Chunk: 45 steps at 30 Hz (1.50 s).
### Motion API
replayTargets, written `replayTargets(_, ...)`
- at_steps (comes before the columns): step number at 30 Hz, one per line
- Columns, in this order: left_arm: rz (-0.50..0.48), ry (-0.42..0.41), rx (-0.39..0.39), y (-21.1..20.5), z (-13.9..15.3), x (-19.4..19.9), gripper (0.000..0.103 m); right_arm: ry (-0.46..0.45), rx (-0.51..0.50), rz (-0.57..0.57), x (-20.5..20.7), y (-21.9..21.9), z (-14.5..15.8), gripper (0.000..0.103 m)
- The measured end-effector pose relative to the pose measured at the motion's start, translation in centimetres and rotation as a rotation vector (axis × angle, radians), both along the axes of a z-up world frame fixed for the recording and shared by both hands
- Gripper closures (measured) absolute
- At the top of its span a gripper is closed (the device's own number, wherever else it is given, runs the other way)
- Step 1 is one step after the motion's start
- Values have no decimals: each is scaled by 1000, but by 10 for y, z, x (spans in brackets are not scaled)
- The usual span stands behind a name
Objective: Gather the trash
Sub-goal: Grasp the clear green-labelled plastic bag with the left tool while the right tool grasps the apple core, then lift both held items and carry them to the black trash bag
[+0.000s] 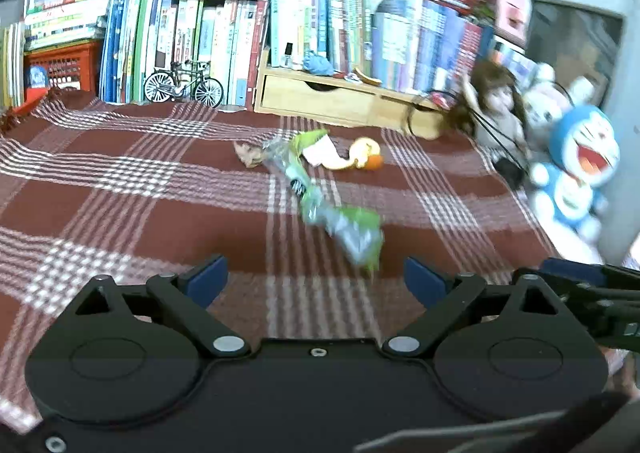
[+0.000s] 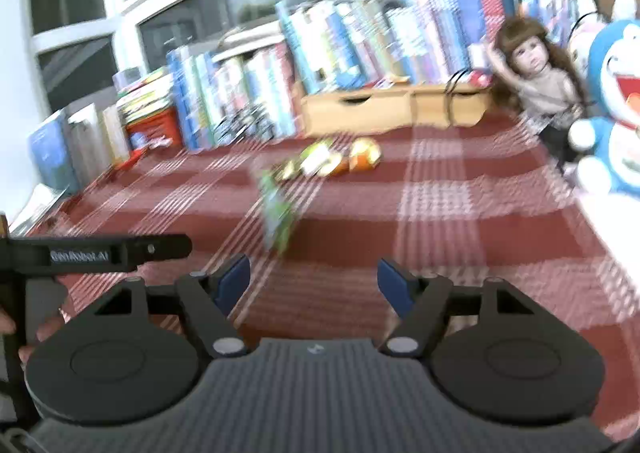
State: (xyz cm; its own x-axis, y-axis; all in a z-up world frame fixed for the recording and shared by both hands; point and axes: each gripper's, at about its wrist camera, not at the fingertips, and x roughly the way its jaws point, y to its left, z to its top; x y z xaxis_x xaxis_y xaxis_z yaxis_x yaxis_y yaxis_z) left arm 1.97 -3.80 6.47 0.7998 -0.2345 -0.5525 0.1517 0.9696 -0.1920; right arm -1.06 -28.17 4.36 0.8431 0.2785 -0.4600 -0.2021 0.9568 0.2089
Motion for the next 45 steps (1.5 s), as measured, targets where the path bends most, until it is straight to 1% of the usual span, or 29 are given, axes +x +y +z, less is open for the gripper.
replayTargets(2,34,21,-16,-10,-6,28,8,-12,0,-33,18,-11,8,22)
replayTargets(4,50,35,-17,-21,-15,53,8,-16,5,-61,38,-18,14,22)
replayTargets(9,99,81,53,-50,-44,107,8,17,8,-105,88,-27,14,23)
replayTargets(10,109,92,67,-54,-51,116,8,28,4,-108,99,-26,12,24)
replayTargets(11,120,106,78,-56,-59,123,12,38,3,-112,108,-26,10,27)
replayTargets(12,127,120,84,-57,-66,128,20,55,5,-115,118,-27,8,29)
replayTargets(13,128,137,89,-56,-71,132,25,74,10,-116,129,-26,4,31)
replayTargets(14,142,115,112,-57,-73,131,39,90,17,-117,138,-26,2,33)
replayTargets(15,145,93,140,-57,-73,129,66,109,29,-118,149,-26,-2,35)
replayTargets(16,135,90,150,-56,-73,128,70,124,45,-121,160,-25,-6,36)
replayTargets(17,127,88,137,-52,-71,125,77,134,58,-121,168,-24,-9,37)
replayTargets(18,124,81,114,-47,-68,120,79,144,73,-119,179,-23,-12,38)
replayTargets(19,125,70,103,-41,-64,116,79,153,83,-121,189,-21,-15,38)
replayTargets(23,146,-13,118,-17,-51,99,80,186,89,-142,226,-11,-25,38)
replayTargets(28,137,-50,96,9,-36,83,80,237,138,-175,265,-5,-44,41)
replayTargets(32,120,-76,103,22,-30,73,80,253,167,-187,286,2,-56,40)
replayTargets(35,121,-87,102,29,-29,66,80,255,188,-188,296,8,-58,41)
replayTargets(37,122,-93,106,32,-29,62,80,266,201,-180,301,11,-58,52)
replayTargets(38,119,-93,104,33,-29,61,80,279,190,-185,304,14,-59,59)
replayTargets(41,116,-96,105,35,-29,57,80,267,175,-196,305,18,-60,65)
replayTargets(42,115,-100,113,35,-29,55,80,265,186,-204,304,17,-60,67)
replayTargets(45,113,-97,114,37,-29,52,80,265,228,-219,295,10,-58,70)
